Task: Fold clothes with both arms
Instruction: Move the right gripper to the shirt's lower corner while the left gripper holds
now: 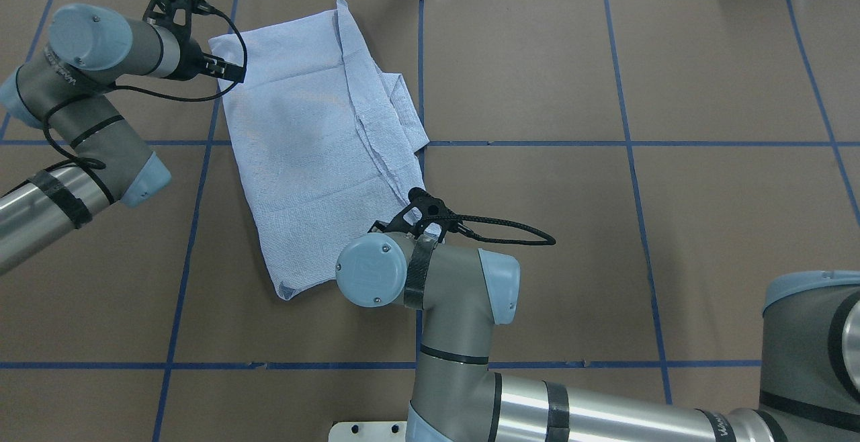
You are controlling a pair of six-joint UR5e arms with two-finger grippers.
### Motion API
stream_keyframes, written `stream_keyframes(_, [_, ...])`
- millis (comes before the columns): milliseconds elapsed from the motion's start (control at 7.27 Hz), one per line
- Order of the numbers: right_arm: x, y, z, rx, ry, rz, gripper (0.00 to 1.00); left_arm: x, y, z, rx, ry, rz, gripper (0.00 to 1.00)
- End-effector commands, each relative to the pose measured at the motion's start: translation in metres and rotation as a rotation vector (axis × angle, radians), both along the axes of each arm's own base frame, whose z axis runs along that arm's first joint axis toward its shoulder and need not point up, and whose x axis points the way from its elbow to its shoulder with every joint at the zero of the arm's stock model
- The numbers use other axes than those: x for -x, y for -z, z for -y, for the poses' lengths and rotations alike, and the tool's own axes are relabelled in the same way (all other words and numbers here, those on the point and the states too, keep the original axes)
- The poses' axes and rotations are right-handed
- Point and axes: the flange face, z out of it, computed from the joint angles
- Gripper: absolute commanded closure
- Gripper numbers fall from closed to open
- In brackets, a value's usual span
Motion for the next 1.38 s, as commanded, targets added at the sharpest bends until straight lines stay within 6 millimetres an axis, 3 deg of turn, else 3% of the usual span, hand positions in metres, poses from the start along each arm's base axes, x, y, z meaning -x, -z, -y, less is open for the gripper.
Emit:
stream_keyframes(0, [0.003,-0.002,-0.006,0.001,0.008,-0.002,1.0,0.001,-0.004,-0.003,-0.006,-0.001,-0.006,0.0])
stream_keyframes(413, [-0.016,0.015,0.002,-0.025,0.018,0.017,1.0,-0.004,-0.003,-0.005,-0.006,-0.007,-0.008,0.0])
stream_keyframes(826, [-0.019,0.011,0.002,-0.031,0.025,0.006,1.0,-0.005,-0.003,-0.006,-0.006,-0.009,-0.008,0.0])
stream_keyframes(963, [-0.025,0.01,0.011,-0.041,0.024,0.002,1.0,-0.004,0.007,-0.007,-0.008,0.0,-0.031,0.0])
stream_keyframes(1101, [-0.048,0.0,0.014,-0.07,0.044,0.0,1.0,-0.004,0.032,-0.014,0.024,0.033,-0.107,0.0])
stream_keyframes(1239, [-0.089,-0.028,0.0,-0.086,0.059,0.008,1.0,-0.022,0.06,-0.037,0.108,0.002,-0.229,0.0])
